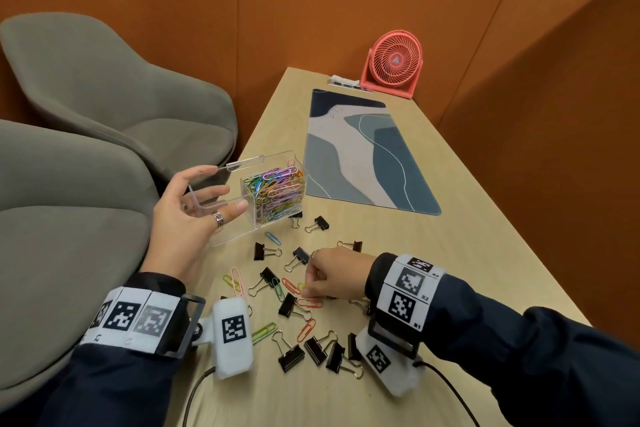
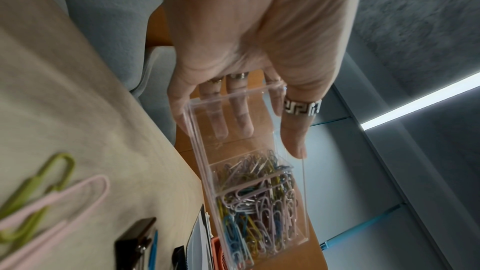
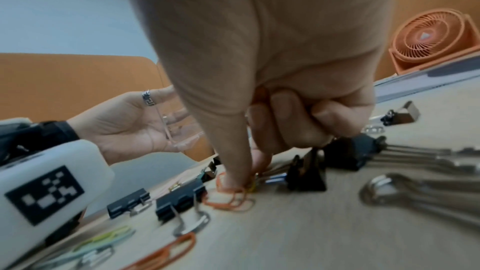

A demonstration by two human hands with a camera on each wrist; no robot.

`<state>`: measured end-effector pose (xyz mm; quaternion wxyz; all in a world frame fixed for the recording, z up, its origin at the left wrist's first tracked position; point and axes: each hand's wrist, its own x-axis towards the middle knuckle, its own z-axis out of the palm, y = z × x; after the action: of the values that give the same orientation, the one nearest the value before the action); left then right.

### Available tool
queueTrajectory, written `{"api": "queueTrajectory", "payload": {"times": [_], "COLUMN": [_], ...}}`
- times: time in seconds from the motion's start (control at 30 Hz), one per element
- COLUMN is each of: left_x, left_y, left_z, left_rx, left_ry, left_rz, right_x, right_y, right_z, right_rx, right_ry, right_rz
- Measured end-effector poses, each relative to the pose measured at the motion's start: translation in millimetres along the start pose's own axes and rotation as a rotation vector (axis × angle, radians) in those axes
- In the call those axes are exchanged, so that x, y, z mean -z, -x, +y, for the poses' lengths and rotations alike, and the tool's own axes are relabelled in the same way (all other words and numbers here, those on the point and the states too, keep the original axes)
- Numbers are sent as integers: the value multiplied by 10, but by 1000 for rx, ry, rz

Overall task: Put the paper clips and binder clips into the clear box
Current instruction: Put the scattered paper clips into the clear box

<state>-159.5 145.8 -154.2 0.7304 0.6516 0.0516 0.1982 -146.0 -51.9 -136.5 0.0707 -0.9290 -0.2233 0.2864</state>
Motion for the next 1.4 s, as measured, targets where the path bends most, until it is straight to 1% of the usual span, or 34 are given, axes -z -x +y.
{"api": "queueTrajectory", "payload": {"times": [0.1,0.23,0.3,0.4,0.53,0.7,0.83,0.87,0.97,1.03,1.23,1.4], "left_x": [-7,-11,-5,-7,-12,-16,-16,-14,-12,-15,-16,-11], "left_y": [1,6,9,5,3,12,18,18,16,16,13,10], "left_z": [1,7,9,8,9,20,28,28,24,23,15,10], "left_rx": [-5,-13,-10,-3,10,13,16,17,11,8,-3,-8], "left_ry": [2,7,1,-4,-6,-11,-7,-9,-11,-9,-11,-17], "left_rz": [-3,-8,-8,-2,9,6,-3,-5,-6,-6,-5,-18], "right_x": [0,42,60,56,11,42,39,28,-20,-59,-82,-100], "right_y": [15,34,35,19,-20,21,-29,-46,-70,-79,-168,-227], "right_z": [-3,15,14,11,12,-26,-58,-74,-150,-181,-192,-204], "right_rx": [7,5,29,51,21,28,8,6,-26,-50,-40,-60], "right_ry": [20,-164,-232,-281,-302,-215,-241,-218,-32,38,30,19], "right_rz": [54,193,217,205,199,175,148,137,113,108,127,99]}}
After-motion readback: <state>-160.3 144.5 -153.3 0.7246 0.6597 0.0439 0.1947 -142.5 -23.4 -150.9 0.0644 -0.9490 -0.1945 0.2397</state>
